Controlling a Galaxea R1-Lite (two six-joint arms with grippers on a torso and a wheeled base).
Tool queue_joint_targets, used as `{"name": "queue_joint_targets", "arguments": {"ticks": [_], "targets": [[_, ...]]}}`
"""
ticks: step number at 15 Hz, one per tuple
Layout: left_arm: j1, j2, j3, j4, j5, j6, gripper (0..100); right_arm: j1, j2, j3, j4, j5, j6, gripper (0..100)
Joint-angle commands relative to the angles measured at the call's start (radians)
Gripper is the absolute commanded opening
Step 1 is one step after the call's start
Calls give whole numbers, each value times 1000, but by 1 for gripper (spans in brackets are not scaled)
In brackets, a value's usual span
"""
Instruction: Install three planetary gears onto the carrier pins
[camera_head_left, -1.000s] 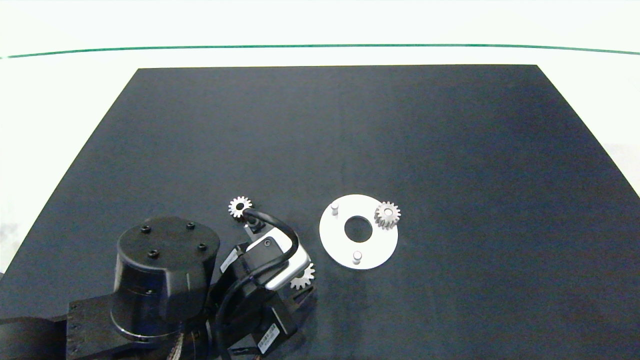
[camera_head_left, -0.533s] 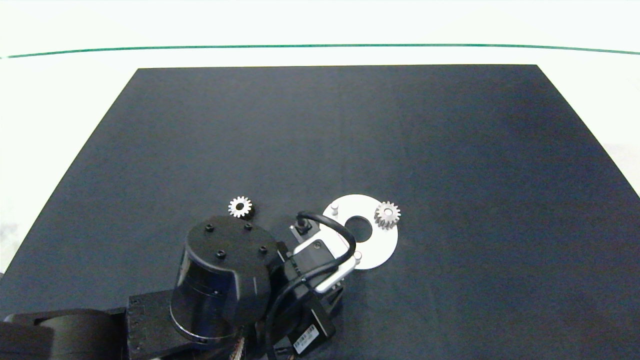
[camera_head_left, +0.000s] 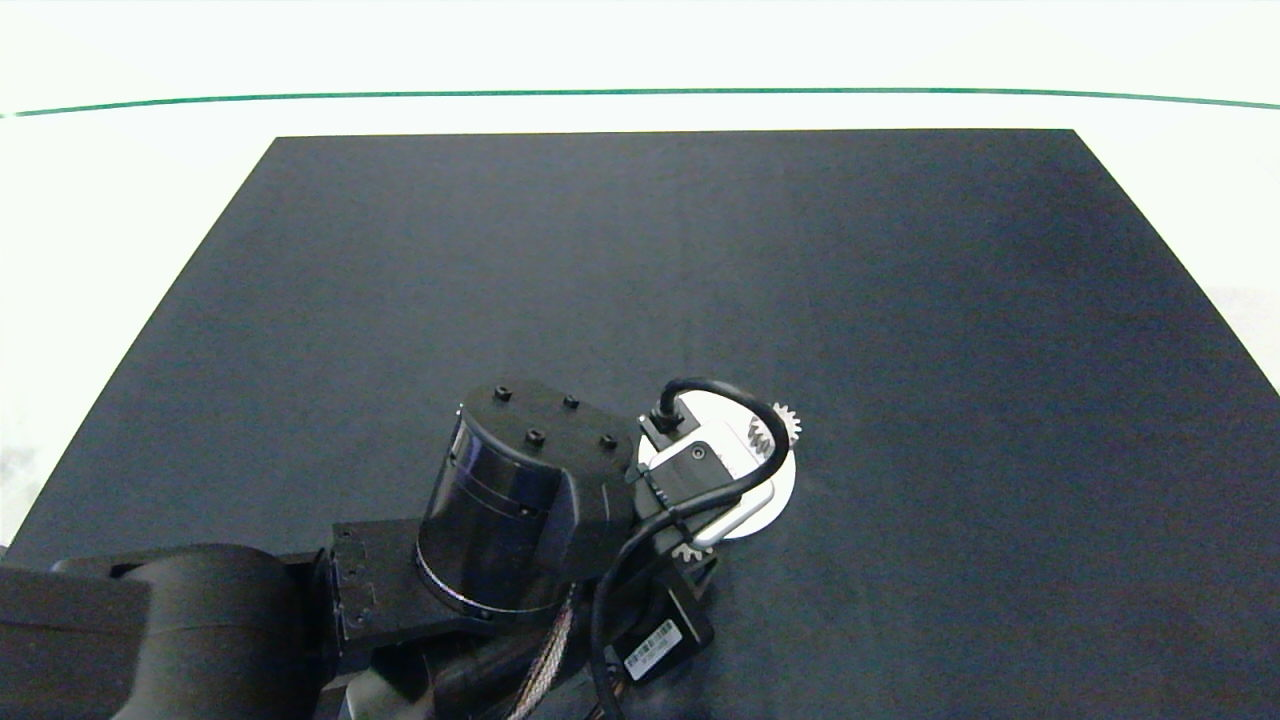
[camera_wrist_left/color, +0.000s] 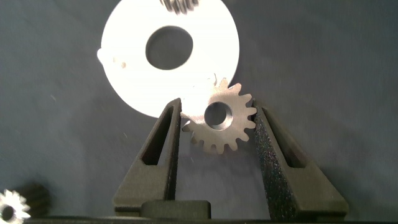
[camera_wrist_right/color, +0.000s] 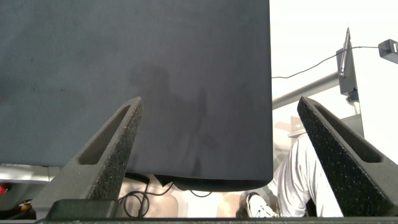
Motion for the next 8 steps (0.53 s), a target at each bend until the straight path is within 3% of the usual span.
{"name": "queue_joint_targets", "arguments": {"ticks": [1,3,8], "targets": [[-20,34,-53,16,11,2,13,1,0,0,4,-2,-2,100],[-46,68,-60,20,32,2,13,1,-6,-2,4,-2,-2,100],[-57,123,-120,23,35,16,13,1,-16,-2,5,-2,-2,100]]}}
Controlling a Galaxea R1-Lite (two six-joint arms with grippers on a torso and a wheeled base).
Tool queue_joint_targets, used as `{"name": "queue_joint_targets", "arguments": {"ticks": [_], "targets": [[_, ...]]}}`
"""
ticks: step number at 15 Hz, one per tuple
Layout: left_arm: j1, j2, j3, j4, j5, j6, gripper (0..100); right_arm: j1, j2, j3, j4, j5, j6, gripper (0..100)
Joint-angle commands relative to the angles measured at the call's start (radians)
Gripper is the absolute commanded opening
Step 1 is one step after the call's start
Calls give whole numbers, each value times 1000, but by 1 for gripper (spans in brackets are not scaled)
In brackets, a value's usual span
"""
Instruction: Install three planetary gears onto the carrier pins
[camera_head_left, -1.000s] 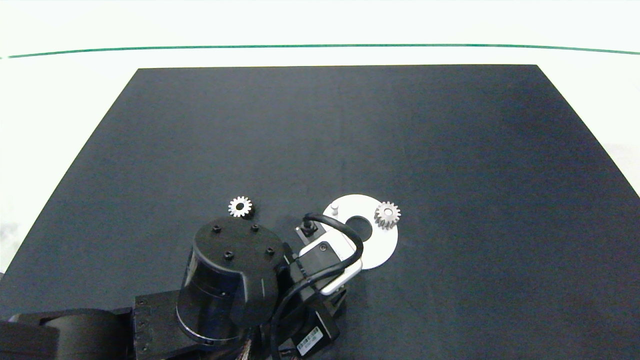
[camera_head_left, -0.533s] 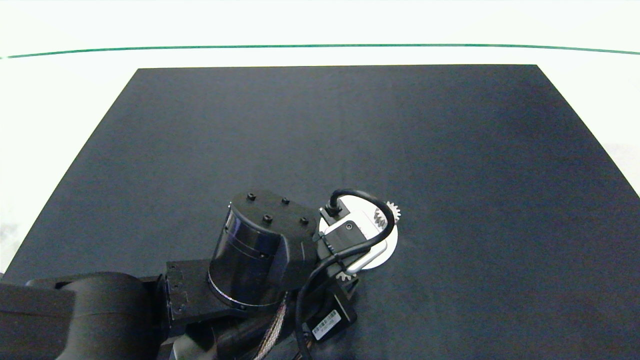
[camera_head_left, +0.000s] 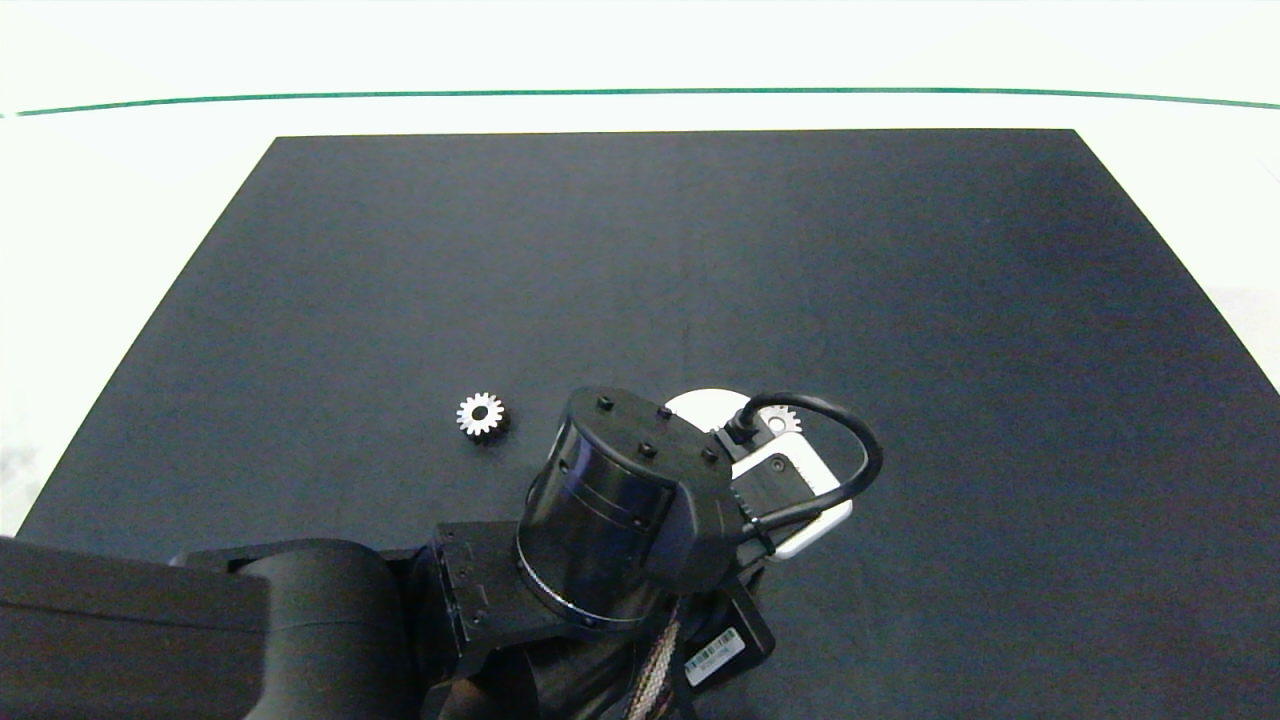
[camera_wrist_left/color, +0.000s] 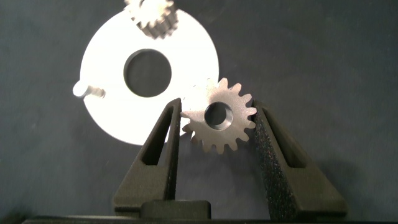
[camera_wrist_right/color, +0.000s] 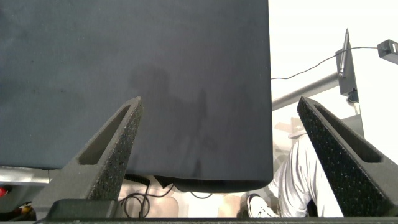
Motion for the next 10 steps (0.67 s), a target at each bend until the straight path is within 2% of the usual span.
{"name": "queue_joint_targets", "arguments": {"ticks": [1,10], "targets": [[2,40,-37,-1,2,11,13,1,-5,0,4,-2,-2,100],[57,49,-37,0,2,40,13,2,-7,-2,5,-2,-2,100]]}}
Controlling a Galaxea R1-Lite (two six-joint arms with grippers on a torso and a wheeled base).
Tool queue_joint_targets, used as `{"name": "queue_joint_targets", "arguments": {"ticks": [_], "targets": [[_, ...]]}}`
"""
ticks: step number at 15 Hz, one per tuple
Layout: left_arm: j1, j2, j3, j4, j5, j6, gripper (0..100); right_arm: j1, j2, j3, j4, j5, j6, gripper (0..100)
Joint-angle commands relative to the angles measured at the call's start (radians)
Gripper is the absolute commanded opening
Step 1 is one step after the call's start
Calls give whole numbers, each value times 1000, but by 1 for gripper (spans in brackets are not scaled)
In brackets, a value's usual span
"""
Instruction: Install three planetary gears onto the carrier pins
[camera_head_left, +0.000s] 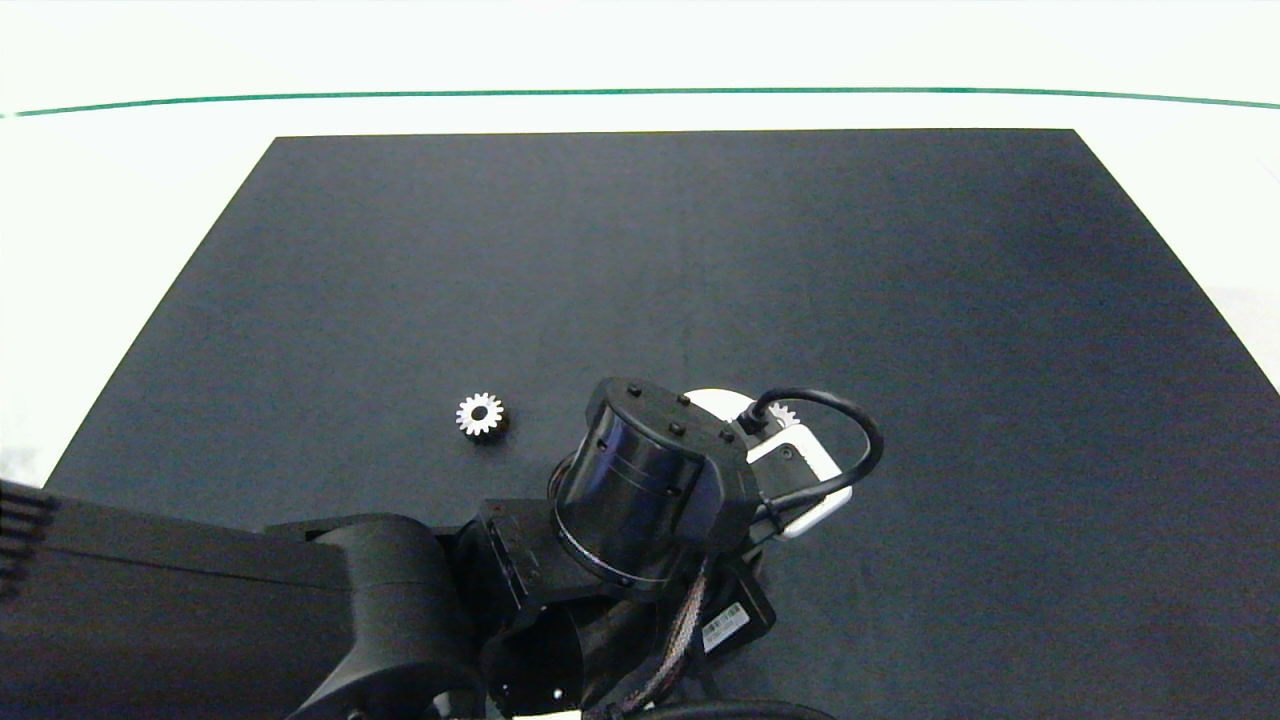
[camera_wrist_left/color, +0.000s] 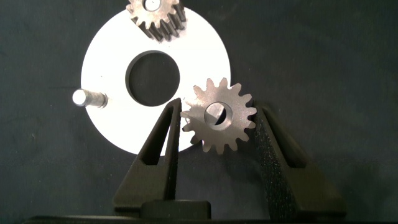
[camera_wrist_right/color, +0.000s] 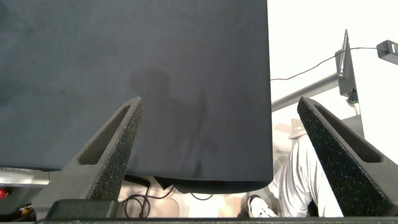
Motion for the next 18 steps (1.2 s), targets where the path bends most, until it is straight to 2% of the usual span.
{"name": "queue_joint_targets", "arguments": {"ticks": [1,6,18], "targets": [[20,-4,3,-2,2,9,13,1,0,0,4,-2,-2,100],[23,-1,7,-3,2,7,13,1,-16,-1,4,-2,-16,100],[30,11,0,-3,2,6,13,-1,-17,-3,4,-2,-17,100]]}}
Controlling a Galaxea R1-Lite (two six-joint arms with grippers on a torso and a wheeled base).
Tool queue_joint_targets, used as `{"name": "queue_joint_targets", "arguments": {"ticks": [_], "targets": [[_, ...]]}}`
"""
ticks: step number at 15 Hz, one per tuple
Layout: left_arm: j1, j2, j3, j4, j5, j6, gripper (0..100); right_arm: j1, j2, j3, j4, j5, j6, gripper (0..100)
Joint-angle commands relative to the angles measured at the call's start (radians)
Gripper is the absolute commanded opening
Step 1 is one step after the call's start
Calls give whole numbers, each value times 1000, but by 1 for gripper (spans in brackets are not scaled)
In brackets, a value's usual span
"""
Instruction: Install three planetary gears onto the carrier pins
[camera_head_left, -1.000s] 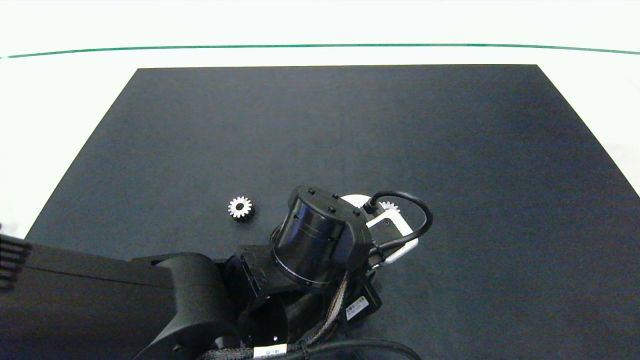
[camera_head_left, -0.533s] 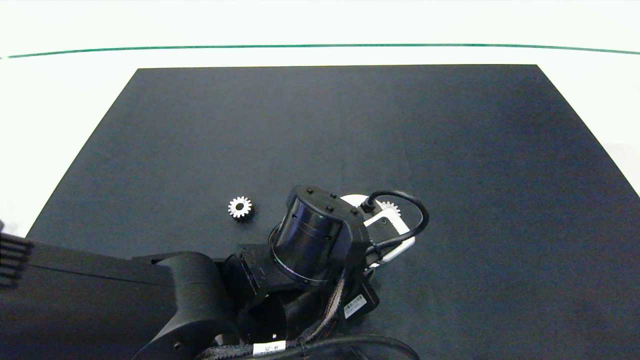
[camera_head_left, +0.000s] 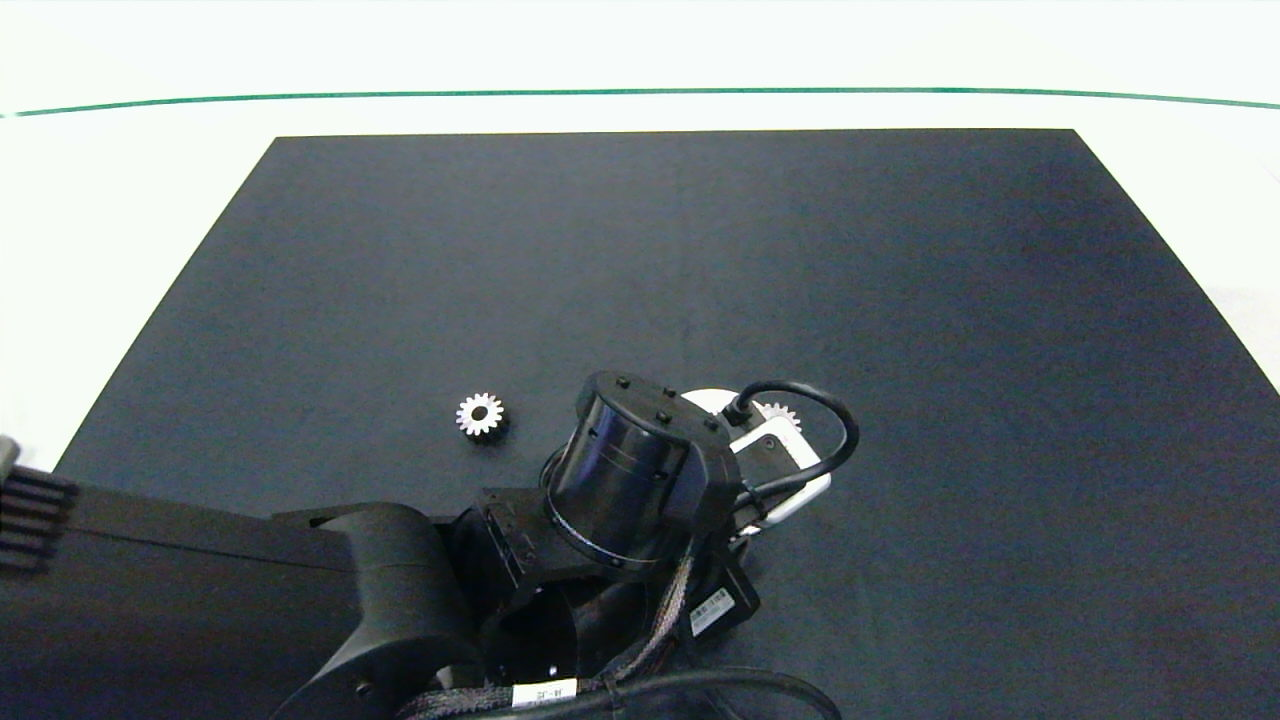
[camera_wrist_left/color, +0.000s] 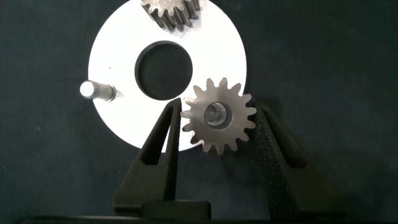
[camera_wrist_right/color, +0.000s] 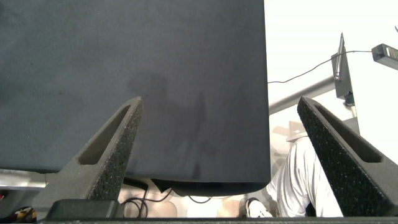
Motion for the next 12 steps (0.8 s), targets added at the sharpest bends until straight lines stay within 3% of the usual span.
{"name": "queue_joint_targets", "arguments": {"ticks": [1,12], "targets": [[8,3,-1,-2,2,3,13,0,0,0,4,-2,-2,100],[16,12,-4,-4,2,3,13,2,0,-1,4,-2,-2,100]]}}
